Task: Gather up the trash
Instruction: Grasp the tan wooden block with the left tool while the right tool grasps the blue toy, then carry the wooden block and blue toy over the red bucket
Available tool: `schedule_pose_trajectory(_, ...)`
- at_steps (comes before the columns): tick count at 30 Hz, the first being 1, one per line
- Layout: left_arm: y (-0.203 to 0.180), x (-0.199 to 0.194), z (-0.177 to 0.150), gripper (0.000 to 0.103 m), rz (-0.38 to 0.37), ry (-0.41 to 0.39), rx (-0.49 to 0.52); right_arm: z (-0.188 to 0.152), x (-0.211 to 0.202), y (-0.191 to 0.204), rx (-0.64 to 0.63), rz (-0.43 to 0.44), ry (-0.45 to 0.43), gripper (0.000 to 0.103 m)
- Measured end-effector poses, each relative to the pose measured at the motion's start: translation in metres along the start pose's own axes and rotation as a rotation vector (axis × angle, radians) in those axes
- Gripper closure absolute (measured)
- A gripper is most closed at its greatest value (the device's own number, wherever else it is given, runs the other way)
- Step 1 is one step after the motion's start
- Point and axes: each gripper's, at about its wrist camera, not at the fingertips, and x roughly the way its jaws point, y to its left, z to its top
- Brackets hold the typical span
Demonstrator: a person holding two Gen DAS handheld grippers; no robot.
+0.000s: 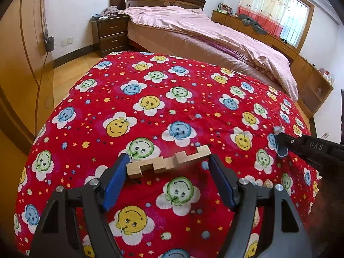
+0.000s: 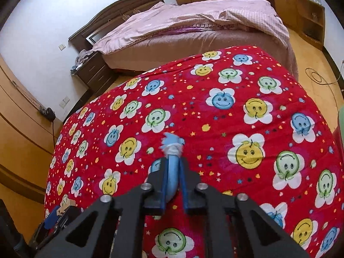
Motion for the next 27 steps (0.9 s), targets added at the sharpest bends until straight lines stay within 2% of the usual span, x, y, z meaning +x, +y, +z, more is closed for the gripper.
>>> schedule_pose_trajectory(5, -0.008, -0.012, -0.001, 0.028, -0.031, -0.017, 0.019, -0.008, -0.015, -0.005, -0.003, 0.045, -0.003, 0.092)
schedule_pose_trajectory(13, -0.035, -0.038, -0.005, 0.028, -0.102, -0.036, 0.07, -0.026, -0.067, -0.024, 0.03, 0.101, -0.062, 0.092)
schedule_pose_trajectory(21, -0.072, -0.063, -0.012, 0.028, -0.189, -0.035, 0.144, -0.045, -0.127, -0.06, 0.081, 0.102, -0.147, 0.092)
schedule_pose_trajectory(27, -0.107, -0.08, -0.02, 0.028, -0.25, -0.034, 0.222, -0.058, -0.167, -0.09, 0.101, 0.057, -0.213, 0.092)
